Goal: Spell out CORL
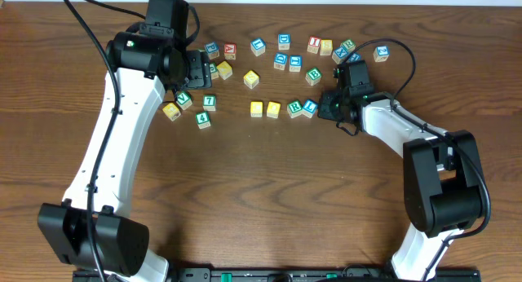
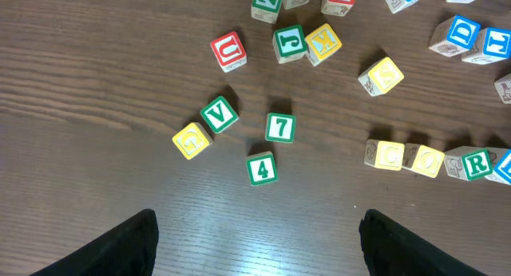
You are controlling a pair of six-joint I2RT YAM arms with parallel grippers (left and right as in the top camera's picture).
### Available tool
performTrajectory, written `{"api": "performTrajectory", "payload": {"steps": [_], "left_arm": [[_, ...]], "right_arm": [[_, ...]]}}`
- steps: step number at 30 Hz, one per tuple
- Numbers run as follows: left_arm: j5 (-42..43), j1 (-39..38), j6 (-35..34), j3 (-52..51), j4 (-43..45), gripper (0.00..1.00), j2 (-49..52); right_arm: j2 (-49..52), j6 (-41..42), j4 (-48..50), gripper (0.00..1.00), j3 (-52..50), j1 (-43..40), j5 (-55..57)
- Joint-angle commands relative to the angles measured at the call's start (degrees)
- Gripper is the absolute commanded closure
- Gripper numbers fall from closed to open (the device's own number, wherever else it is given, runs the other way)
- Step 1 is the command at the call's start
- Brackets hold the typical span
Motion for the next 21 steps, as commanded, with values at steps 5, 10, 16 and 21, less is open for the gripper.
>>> {"api": "performTrajectory", "payload": {"steps": [5, 10, 16, 21], "left_arm": [[-0.4, 0.0, 0.3, -0.6, -0.1, 0.20, 0.1], [-0.4, 0.0, 0.3, -0.6, -0.1, 0.20, 0.1], [-0.4, 0.0, 0.3, -0.6, -0.1, 0.20, 0.1], [-0.4, 0.0, 0.3, -0.6, -0.1, 0.20, 0.1]], "right_arm": [[0.7, 1.9, 0.8, 0.91, 0.7, 0.2, -4.1], [0.7, 2.2, 0.6, 0.91, 0.7, 0.1, -4.1], [0.7, 5.9, 1.3, 0.91, 0.7, 0.1, -4.1], [0.7, 6.3, 2.0, 0.91, 0.7, 0.5, -4.2]]}}
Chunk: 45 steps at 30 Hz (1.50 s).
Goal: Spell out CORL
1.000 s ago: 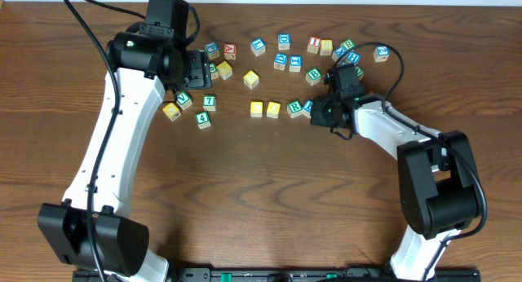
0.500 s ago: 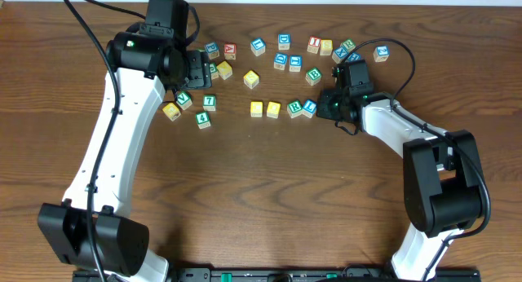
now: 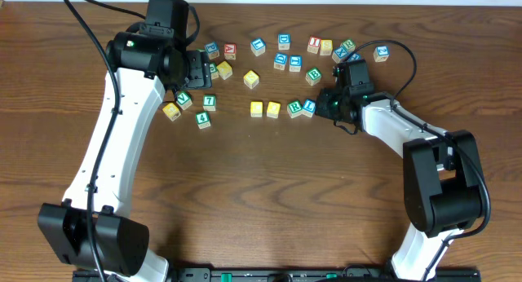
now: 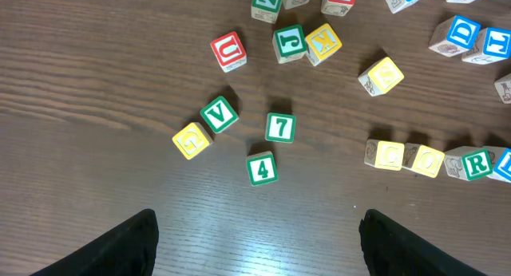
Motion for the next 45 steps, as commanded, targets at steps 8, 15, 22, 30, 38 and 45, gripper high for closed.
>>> {"api": "performTrajectory", "payload": {"steps": [8, 15, 22, 30, 38, 45], "left_arm": [[-0.4, 0.0, 0.3, -0.6, -0.1, 0.20, 0.1], [-0.4, 0.0, 0.3, -0.6, -0.1, 0.20, 0.1], [-0.4, 0.0, 0.3, -0.6, -0.1, 0.20, 0.1], [4.8, 0.0, 0.3, -2.2, 0.8, 0.20, 0.6], [13.8, 0.0, 4.0, -4.9, 3.8, 0.33, 6.4], [20.4, 0.0, 7.9, -4.9, 6.6, 0.63, 12.9]], "right_arm": [[0.7, 1.7, 2.1, 0.88, 0.7, 1.0, -0.7], [0.7, 0.6, 3.3, 0.88, 0.7, 3.1, -1.4], [0.7, 0.2, 3.3, 0.89, 0.7, 3.5, -1.2], [0.5, 0.3, 2.3, 0.91, 0.7, 1.0, -4.1], [0.5, 2.2, -1.9, 0.91, 0.7, 0.8, -5.7], [0.5, 3.9, -3.3, 0.91, 0.7, 0.8, -2.8]]}}
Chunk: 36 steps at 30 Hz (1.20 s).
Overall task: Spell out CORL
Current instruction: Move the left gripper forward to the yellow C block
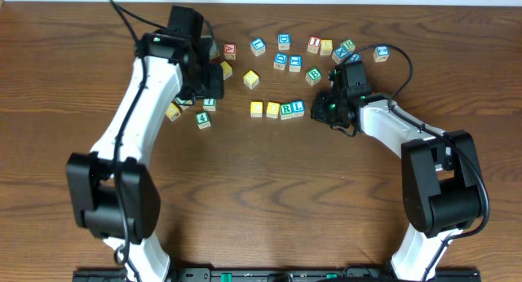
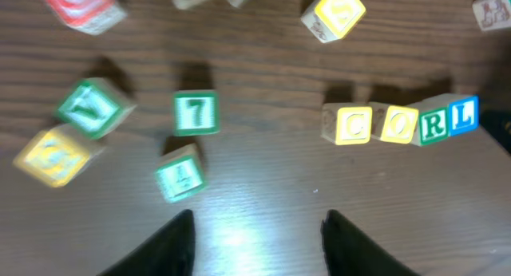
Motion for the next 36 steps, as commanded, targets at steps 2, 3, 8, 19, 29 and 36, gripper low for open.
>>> {"api": "performTrajectory", "payload": {"steps": [2, 3, 8, 19, 29, 36], "left_arm": [[5.7, 0.0, 2.6, -0.7, 0.9, 0.72, 3.3], [6.2, 0.0, 2.6, -0.7, 1.3, 0.76, 4.0], [9.2, 0.0, 2.6, -0.7, 3.3, 0.89, 7.7], [9.9, -2.8, 2.6, -0.7, 5.2, 0.92, 12.0], [9.2, -4.2, 2.6, -0.9, 6.3, 0.92, 12.0], [8.6, -4.3, 2.6, -1.1, 8.0, 0.92, 12.9]], "right_arm": [[0.4, 1.4, -0.7, 0.91, 0.7, 0.2, 2.3], [0.5, 1.5, -0.7, 0.91, 0.7, 0.3, 2.8], [0.5, 1.9, -0.5, 0.89, 0.7, 1.3, 4.8], [0.5, 2.8, 0.2, 0.88, 0.7, 1.7, 5.6], [0.5, 2.7, 0.6, 0.87, 0.7, 2.4, 5.6], [0.5, 2.7, 0.6, 0.87, 0.7, 2.4, 5.7]]}}
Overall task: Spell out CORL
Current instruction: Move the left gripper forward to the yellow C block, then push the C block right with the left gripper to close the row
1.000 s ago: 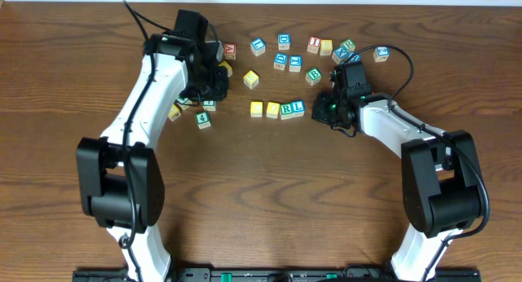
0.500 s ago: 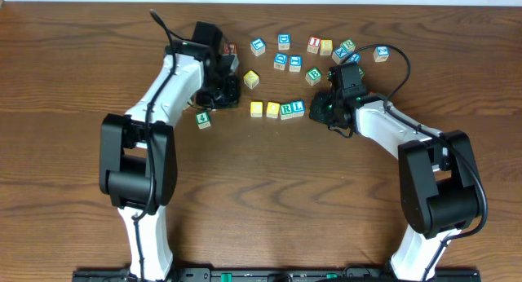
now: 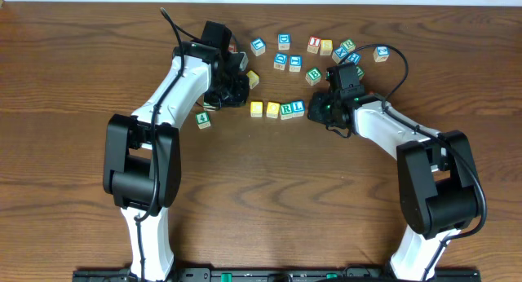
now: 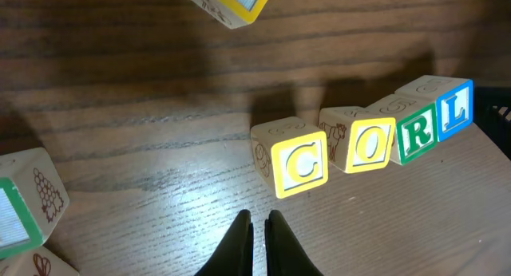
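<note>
Four blocks stand in a row reading CORL: yellow C [image 4: 299,164], yellow O [image 4: 367,147], green R [image 4: 419,132] and blue L [image 4: 455,112]. From overhead the row [image 3: 277,109] lies mid-table, with C and O a hair apart. My left gripper [image 4: 258,220] is shut with nothing between its fingers, low over the wood just in front and to the left of the C block. In the overhead view it [image 3: 242,99] sits at the row's left end. My right gripper [image 3: 316,109] is beside the L block at the right end; its jaws are not visible.
Several loose letter blocks [image 3: 281,42] are scattered behind the row. A yellow block lies just beyond the C. A green 4 block [image 3: 202,119] and another green block [image 4: 16,216] lie to the left. Both arms crowd the row's ends.
My left gripper has moved right and lower, from over the 7 and 4 blocks to just beside the C block. Its fingers have gone from apart to shut. The right arm barely moved.
At first my left gripper hung wide open high over the left blocks, and R and L sat skewed at the row's end by my right gripper. Later R and L were flush, spelling CORL, with the left gripper lower and narrower. Now it is shut by C.
</note>
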You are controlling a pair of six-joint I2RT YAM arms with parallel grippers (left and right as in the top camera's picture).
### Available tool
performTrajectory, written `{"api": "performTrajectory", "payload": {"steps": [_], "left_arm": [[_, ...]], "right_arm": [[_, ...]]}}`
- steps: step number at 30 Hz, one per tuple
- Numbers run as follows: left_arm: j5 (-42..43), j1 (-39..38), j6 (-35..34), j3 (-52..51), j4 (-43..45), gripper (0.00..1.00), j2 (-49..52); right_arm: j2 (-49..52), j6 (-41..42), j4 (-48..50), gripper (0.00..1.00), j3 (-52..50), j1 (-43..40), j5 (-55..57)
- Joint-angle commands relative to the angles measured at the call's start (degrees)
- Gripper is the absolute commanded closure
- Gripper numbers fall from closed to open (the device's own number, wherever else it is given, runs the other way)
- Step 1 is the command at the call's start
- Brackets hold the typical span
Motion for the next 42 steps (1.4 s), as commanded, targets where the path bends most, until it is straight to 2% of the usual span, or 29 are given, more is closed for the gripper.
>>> {"api": "performTrajectory", "payload": {"steps": [1, 9, 37, 42], "left_arm": [[-0.7, -0.2, 0.4, -1.1, 0.2, 0.92, 1.7], [-0.7, -1.1, 0.8, -1.1, 1.0, 0.92, 5.0], [-0.7, -3.7, 0.8, -1.1, 2.6, 0.92, 5.0], [-0.7, -4.7, 2.5, -1.1, 2.6, 0.92, 5.0]], "right_arm": [[0.5, 0.8, 0.1, 0.87, 0.7, 0.4, 0.9], [0.5, 0.8, 0.2, 0.86, 0.7, 0.4, 1.3], [0.6, 3.4, 1.2, 0.89, 0.7, 2.0, -0.5], [0.6, 3.3, 0.6, 0.89, 0.7, 2.1, -0.7]]}}
